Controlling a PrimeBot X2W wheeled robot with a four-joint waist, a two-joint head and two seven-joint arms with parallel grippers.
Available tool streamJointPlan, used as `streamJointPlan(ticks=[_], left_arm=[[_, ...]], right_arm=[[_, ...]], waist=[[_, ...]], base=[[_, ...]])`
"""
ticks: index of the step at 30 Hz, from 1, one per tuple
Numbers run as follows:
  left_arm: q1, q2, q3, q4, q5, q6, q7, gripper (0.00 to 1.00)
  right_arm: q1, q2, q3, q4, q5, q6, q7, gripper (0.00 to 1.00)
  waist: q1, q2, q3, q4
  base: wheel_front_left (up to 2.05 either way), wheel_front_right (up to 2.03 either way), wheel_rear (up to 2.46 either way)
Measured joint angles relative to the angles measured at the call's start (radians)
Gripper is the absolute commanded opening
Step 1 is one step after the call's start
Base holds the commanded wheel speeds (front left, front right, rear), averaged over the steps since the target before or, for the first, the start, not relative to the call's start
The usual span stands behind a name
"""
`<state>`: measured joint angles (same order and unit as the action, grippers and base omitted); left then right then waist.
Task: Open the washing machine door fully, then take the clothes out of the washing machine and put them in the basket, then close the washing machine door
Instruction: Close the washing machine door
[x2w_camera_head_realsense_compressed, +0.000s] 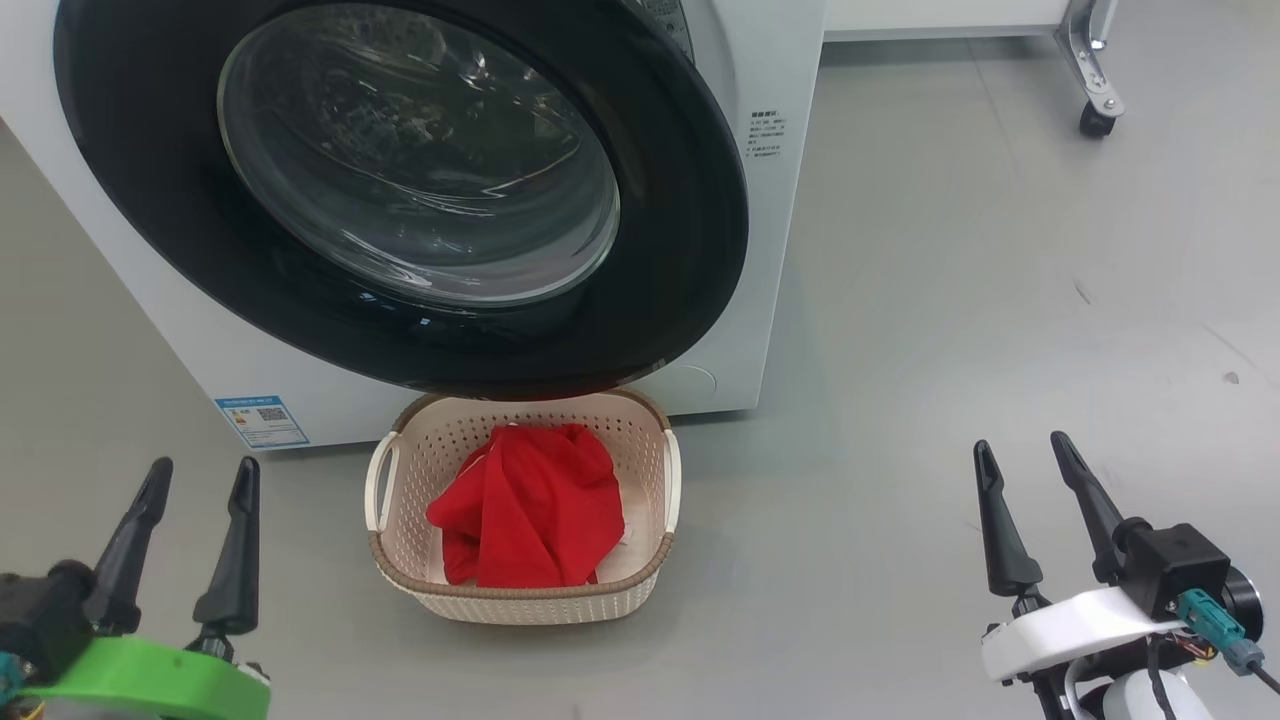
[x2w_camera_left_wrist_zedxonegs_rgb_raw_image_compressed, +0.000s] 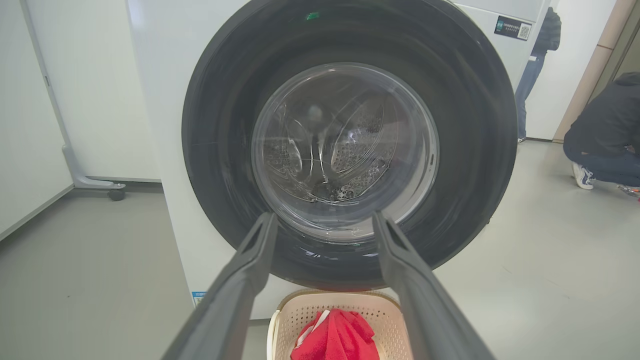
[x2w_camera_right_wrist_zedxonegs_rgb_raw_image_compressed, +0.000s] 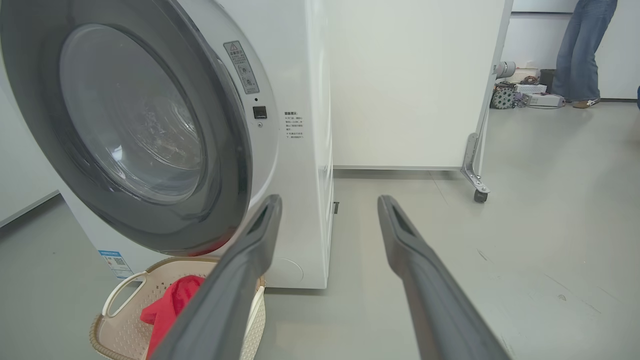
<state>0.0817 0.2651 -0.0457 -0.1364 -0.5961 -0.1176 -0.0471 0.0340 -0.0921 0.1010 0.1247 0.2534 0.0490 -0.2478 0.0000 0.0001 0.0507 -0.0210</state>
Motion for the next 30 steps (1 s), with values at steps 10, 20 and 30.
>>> streamJointPlan(ticks=[10,20,30], left_arm=[[0.097,-0.019,-0.06,0.034,0.165,0.109,-0.066,1.0],[0.12,-0.063,-0.092,0.053,0.208,0.17,-0.105,1.0],[0.125,-0.082,-0.101,0.06,0.22,0.184,-0.122,1.0]], right_arm=[[0.048,0.0,0.007,-0.004,-0.002,-0.011,0.0,1.0],[0.079,-0.003,0.007,-0.012,-0.01,-0.025,0.0,1.0],[0.082,-0.003,0.013,-0.028,-0.014,-0.026,0.002,1.0]], waist=[[0.0,0.0,-0.036,0.003],[0.0,-0.0001,-0.05,0.003],[0.0,0.0,-0.055,0.003]], base=[[0.0,0.0,0.0],[0.0,0.0,0.0],[0.0,0.0,0.0]])
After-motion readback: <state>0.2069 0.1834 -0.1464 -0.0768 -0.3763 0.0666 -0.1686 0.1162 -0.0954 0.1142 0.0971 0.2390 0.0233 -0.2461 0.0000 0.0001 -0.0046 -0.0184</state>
